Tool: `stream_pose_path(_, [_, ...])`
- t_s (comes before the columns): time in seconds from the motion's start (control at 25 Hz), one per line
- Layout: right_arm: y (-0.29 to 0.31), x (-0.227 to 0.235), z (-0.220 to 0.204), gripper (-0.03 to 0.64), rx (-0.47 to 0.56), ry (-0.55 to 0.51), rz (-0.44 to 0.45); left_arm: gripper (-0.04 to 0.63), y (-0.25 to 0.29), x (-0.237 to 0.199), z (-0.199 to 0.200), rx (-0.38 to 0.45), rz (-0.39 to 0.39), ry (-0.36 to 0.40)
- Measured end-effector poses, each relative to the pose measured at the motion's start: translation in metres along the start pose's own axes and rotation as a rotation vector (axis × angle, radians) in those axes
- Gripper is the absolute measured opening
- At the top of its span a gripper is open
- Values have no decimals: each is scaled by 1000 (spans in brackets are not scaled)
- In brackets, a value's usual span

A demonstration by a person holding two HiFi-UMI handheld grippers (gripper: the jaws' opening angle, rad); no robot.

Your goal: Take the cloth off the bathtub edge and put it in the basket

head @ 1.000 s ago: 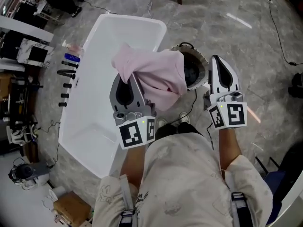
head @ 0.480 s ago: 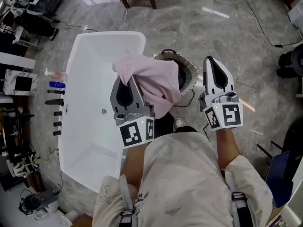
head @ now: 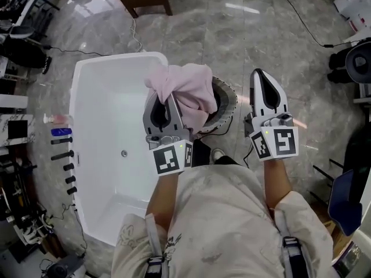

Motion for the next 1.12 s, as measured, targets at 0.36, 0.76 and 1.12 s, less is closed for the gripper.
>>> stream_pose_path(0.36, [25,5,-17,-11,-54,-9,-63,25,46,-8,-30,-78,-80,-20])
stream_pose_path(0.76, [33,21,-37,-11,-112,6,-113,25,72,7,-71,-181,-160,-51])
stream_pose_path(1.12, [36,26,-58,-12,-170,11,-135,25,79,5,-130,-309,-188,-69])
Point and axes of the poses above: the fingertips, and each gripper's own axes: y forward along the fingers, x to its right, z out of its top, the point moved 3 cm from there along -y, backward along the fingers, and after that the axes turned 14 degrees about -y, right-handed, at the moved point
